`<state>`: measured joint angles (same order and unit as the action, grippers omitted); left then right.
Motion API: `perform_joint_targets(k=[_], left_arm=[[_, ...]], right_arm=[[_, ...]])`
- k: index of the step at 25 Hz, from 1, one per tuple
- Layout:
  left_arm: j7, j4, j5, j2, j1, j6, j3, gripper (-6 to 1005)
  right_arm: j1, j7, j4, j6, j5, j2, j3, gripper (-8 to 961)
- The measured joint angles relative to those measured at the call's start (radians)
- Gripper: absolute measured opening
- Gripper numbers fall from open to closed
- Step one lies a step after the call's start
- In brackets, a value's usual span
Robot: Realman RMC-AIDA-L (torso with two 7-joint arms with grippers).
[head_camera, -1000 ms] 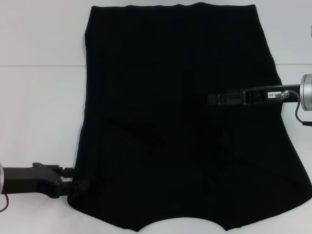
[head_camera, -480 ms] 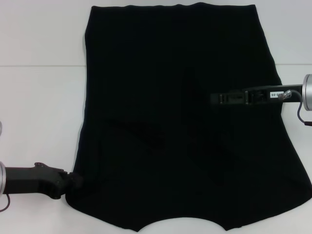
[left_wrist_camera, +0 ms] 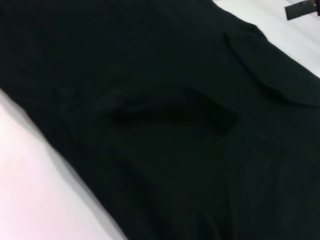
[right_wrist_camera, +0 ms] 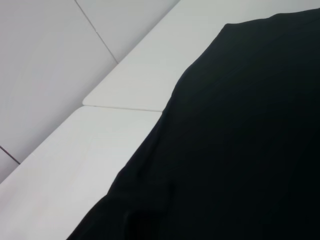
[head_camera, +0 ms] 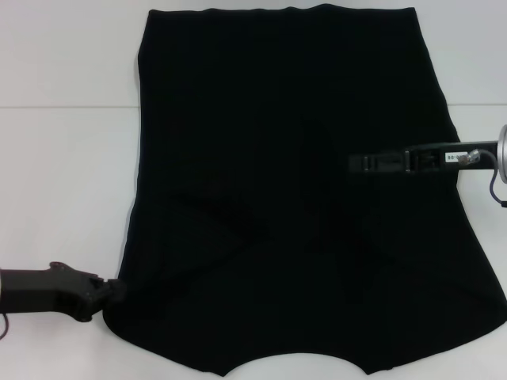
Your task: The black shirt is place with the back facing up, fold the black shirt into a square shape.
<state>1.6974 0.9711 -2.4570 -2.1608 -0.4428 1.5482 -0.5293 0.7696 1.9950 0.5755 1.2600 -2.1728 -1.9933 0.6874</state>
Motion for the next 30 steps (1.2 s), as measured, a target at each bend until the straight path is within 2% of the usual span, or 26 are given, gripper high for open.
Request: perform_joint_targets(k=[7,11,12,13,14,15,20,21,22,28,30], left_arm=[[0.024,0.042,-0.02,-0.001,0.025,0.008,0.018,13],[0.023,0.044,-0.03,0.0,0.03,0.009,0.044,12],[0.022,0.044,-0.031,0.0,0.032,0.009,0.047,12],[0.02,0.044,-0.031,0.0,0.033,0.008,0.05,12],[0.019,0.044,-0.031,0.0,0.034,0.008,0.05,12],[0.019,0.044,-0.031,0.0,0.037,0.005,0.051,12],[0.016,0.044,-0.031,-0.002,0.049,0.001,0.059,12],[0.016,0.044,-0.031,-0.002,0.05,0.002,0.062,12],[0.015,0.043,-0.031,-0.002,0.05,0.005,0.064,12],[0.014,0.041,-0.031,-0.002,0.047,0.009,0.068,13],[0.013,0.039,-0.031,-0.002,0.045,0.009,0.068,13]], right_arm=[[-0.039,0.059,-0.001,0.006,-0.004,0.025,0.0,944],[-0.083,0.113,-0.003,0.077,-0.006,0.055,0.003,942],[-0.11,0.138,-0.004,0.119,-0.007,0.071,0.001,942],[-0.11,0.138,-0.004,0.119,-0.007,0.071,0.001,942],[-0.142,0.166,-0.005,0.153,-0.007,0.091,-0.001,941],[-0.142,0.166,-0.005,0.153,-0.007,0.091,-0.001,941],[-0.216,0.201,-0.006,0.212,-0.007,0.13,-0.02,940],[-0.242,0.209,-0.008,0.235,-0.008,0.144,-0.029,939],[-0.242,0.209,-0.008,0.235,-0.008,0.144,-0.029,939],[-0.281,0.272,-0.017,0.261,-0.073,0.181,-0.046,912],[-0.281,0.294,-0.019,0.263,-0.113,0.185,-0.053,895]])
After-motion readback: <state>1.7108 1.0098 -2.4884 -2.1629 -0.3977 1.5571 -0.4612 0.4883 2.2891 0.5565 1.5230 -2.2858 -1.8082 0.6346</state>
